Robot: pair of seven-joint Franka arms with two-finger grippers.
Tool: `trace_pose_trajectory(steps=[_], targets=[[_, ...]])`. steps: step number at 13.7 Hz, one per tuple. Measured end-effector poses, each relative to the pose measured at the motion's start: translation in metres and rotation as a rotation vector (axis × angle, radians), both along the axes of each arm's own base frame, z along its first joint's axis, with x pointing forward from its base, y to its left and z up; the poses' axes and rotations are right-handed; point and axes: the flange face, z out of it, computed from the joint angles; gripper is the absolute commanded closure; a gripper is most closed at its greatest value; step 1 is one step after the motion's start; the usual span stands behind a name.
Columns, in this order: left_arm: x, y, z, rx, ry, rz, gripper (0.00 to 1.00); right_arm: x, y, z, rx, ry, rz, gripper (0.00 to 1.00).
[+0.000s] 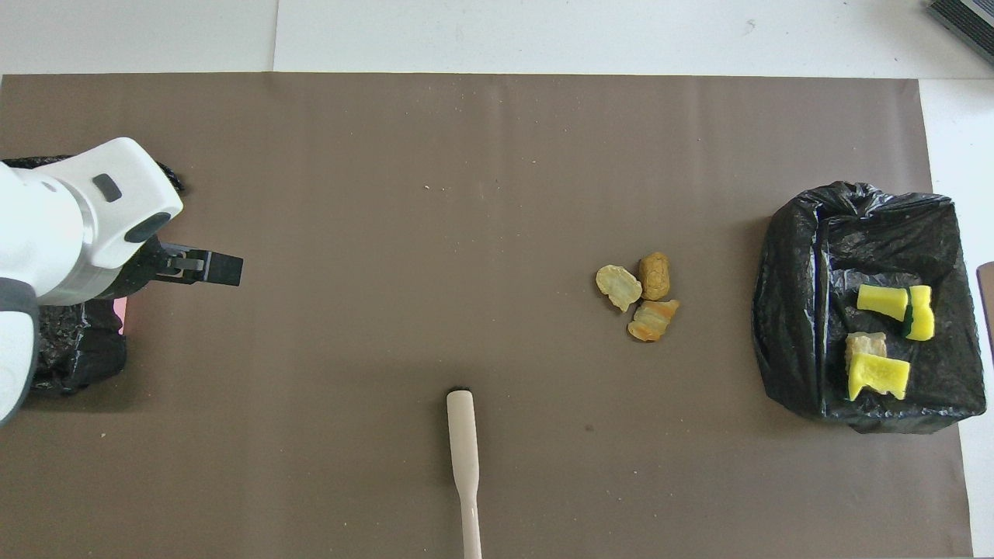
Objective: Sweep and dump trash in bin
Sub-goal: 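Bring the empty dustpan back toward the tan food chunks with the right gripper, then lower the dustpan onto the mat and open the right gripper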
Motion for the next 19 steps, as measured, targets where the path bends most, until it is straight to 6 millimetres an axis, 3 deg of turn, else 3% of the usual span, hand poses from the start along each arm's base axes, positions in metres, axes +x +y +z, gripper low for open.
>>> trace_pose_trajectory(steps=[3,5,7,10,12,16,19], targets=[[-0.003,0.044,0.052,0.015,-0.010,-0.017,0.00,0.002,0.039,-0.015,0.150,-0.131,-0.129,1.00],[-0.004,0.057,0.068,0.018,-0.018,-0.033,0.00,0.007,0.068,-0.024,0.265,-0.252,-0.235,1.00],[-0.001,0.059,0.072,0.021,0.008,-0.031,0.00,0.012,0.109,-0.031,0.353,-0.388,-0.365,1.00],[0.014,0.086,0.072,-0.036,0.071,0.026,0.00,0.021,0.196,-0.050,0.483,-0.552,-0.588,1.00],[0.020,0.109,0.073,-0.068,0.073,0.064,0.00,0.033,0.268,-0.074,0.524,-0.623,-0.732,1.00],[0.013,0.122,0.081,-0.069,0.074,0.086,0.00,0.068,0.410,-0.128,0.583,-0.747,-1.047,1.00],[0.007,0.122,0.079,-0.059,0.081,0.087,0.00,0.095,0.477,-0.164,0.611,-0.772,-1.263,1.00]])
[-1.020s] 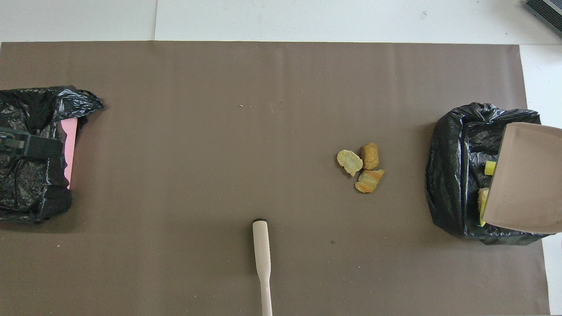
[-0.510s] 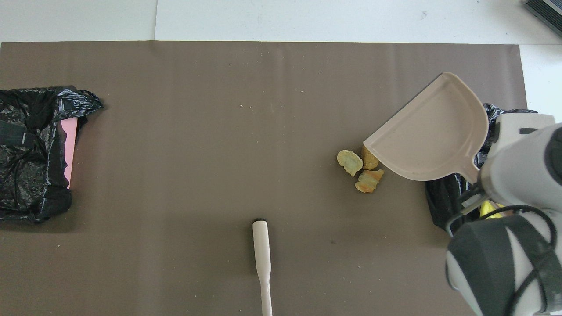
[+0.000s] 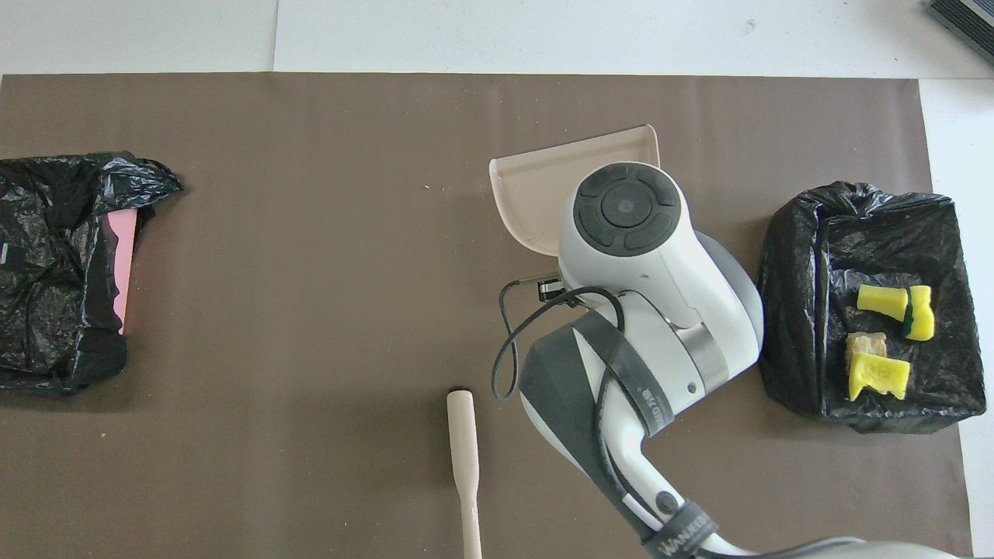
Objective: Sweep and dump trash in bin
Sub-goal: 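Lower the dustpan onto the mat and open the right gripper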
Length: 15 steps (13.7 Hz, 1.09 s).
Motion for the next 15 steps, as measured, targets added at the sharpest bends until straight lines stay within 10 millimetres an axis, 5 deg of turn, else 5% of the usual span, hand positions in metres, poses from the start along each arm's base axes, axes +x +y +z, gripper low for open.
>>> trace_pose_trajectory(steps=[7,8,10,15], targets=[[-0.015,-0.002,-0.013,0.002,-0.020,-0.002,0.00,0.028,0.134,-0.088,0.170,-0.111,-0.115,1.00],[-0.015,-0.002,-0.013,0.003,-0.020,-0.002,0.00,0.030,0.141,-0.099,0.177,-0.112,-0.110,0.99],[-0.015,-0.002,-0.013,0.004,-0.020,-0.002,0.00,0.030,0.146,-0.115,0.175,-0.101,-0.107,0.79],[-0.016,-0.002,-0.017,0.007,-0.005,-0.003,0.00,0.025,0.154,-0.129,0.259,-0.095,-0.143,0.64]])
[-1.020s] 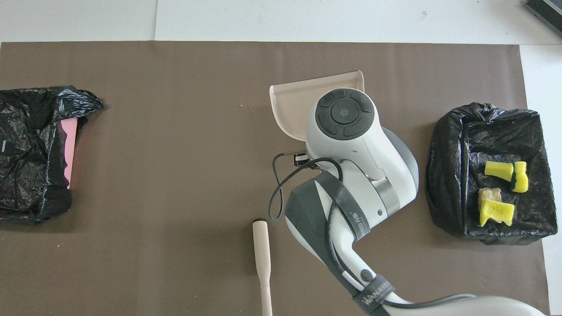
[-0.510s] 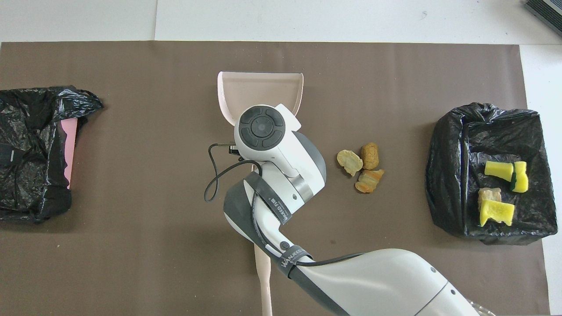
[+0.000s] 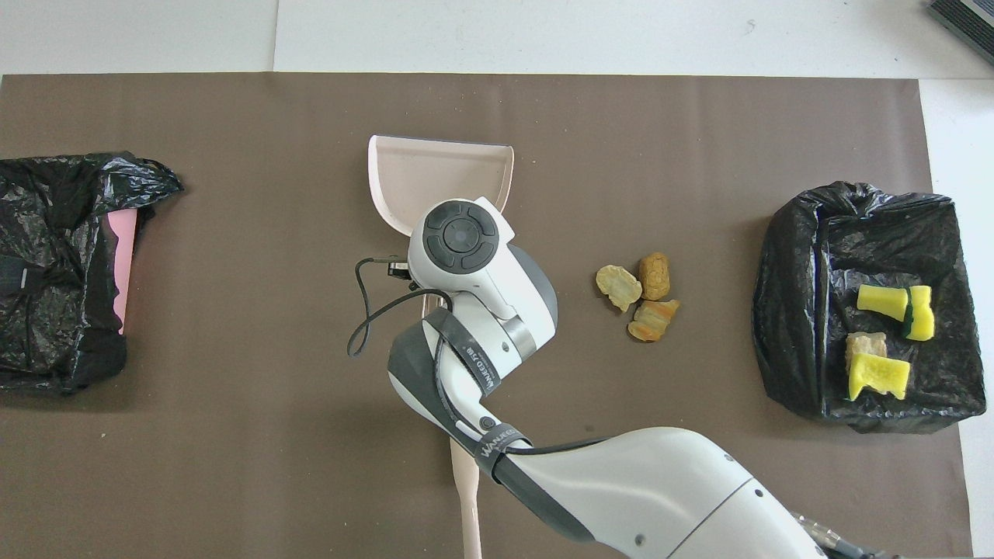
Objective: Sweep and dump trash in bin
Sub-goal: 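Lower the dustpan onto the mat and open the right gripper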
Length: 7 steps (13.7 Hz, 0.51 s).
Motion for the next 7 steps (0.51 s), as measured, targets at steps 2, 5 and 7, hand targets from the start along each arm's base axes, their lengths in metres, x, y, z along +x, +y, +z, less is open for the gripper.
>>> trace_pose_trajectory(steps=[2,5,7], targets=[[-0.004,0.000,0.000,0.000,0.014,0.000,0.00,-0.005,0.000,-0.008,-0.009,0.012,0.005,0.63],[-0.006,0.000,0.001,0.000,0.015,0.039,0.00,-0.010,-0.003,-0.010,-0.022,0.025,0.014,0.00],[-0.006,-0.001,0.001,-0.001,0.016,0.109,0.00,-0.014,-0.007,0.008,-0.044,0.049,0.020,0.00]])
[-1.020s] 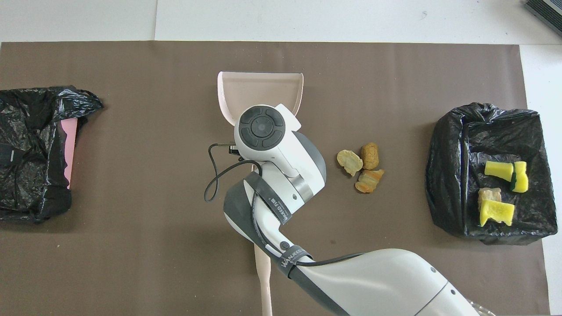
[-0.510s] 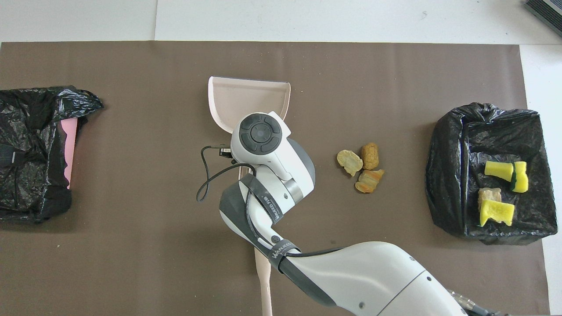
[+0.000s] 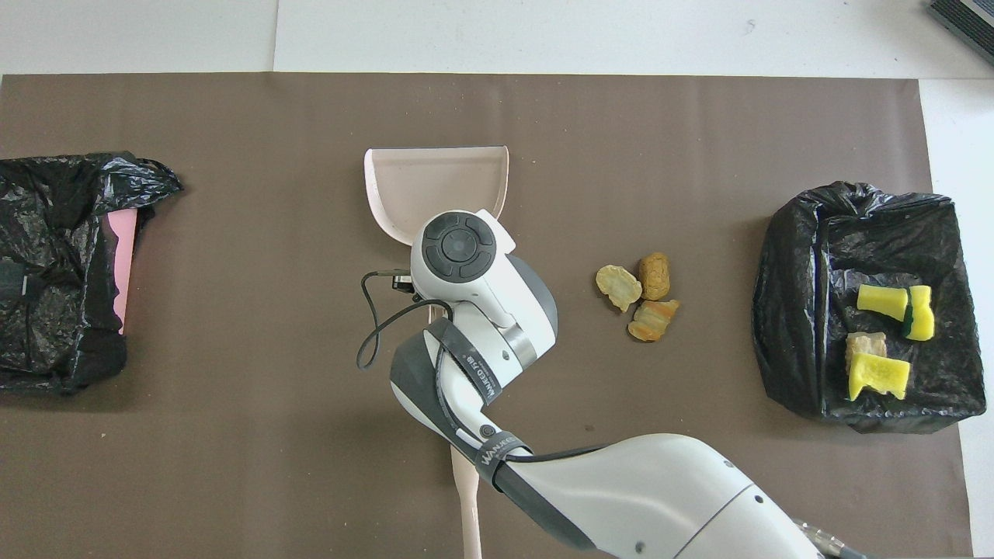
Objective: Sweep and dump trash in bin
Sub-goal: 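Lower the dustpan onto the mat and open the right gripper, then grasp the dustpan handle with the left gripper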
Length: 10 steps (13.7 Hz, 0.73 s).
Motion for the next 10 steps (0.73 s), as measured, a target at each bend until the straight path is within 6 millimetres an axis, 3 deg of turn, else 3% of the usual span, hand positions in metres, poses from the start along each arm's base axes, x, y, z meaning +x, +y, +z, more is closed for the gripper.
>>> trace_pose_trajectory(steps=[4,7,10], targets=[[-0.001,-0.001,0.000,0.000,0.003,0.034,0.00,-0.031,-0.020,0.075,-0.050,0.043,0.018,0.00],[-0.001,-0.006,0.000,0.000,0.002,0.023,0.00,-0.081,-0.032,0.087,-0.068,0.082,0.045,0.00],[0.003,-0.029,-0.002,-0.001,-0.019,-0.021,0.00,-0.159,-0.032,0.081,-0.070,0.165,0.092,0.00]])
